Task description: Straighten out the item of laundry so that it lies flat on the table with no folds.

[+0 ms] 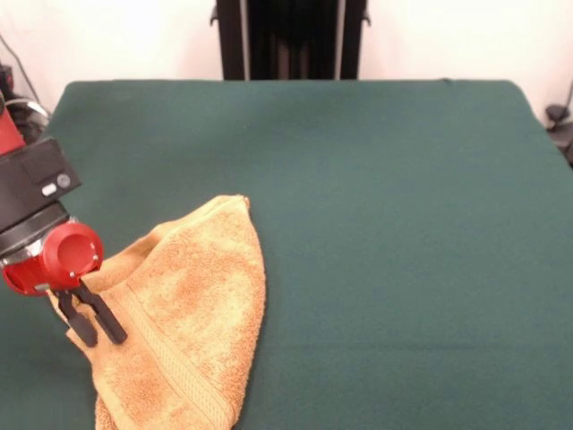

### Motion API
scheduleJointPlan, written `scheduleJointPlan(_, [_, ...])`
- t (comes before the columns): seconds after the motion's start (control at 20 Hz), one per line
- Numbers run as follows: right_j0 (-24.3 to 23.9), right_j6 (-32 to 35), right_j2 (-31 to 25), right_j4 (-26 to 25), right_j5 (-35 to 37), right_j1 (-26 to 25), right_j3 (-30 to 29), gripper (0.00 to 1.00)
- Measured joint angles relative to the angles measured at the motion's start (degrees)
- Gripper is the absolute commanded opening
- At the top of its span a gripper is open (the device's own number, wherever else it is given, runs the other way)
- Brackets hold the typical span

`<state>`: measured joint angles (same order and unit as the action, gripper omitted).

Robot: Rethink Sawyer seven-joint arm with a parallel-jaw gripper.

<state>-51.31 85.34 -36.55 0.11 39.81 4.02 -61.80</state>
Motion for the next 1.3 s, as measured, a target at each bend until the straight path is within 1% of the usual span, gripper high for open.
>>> scheduleJointPlan(0.4, [0.0,0.0,-1.4,-0.2,0.1,-1.8,3.3,1.0])
scheduleJointPlan(0.95, [0.0,0.0,-2.3,-1.8,0.1,-2.2,4.5,1.0])
scheduleJointPlan(1.3, [-0.6,0.0,-3.2,-1.9,0.1,-2.7,4.5,1.0])
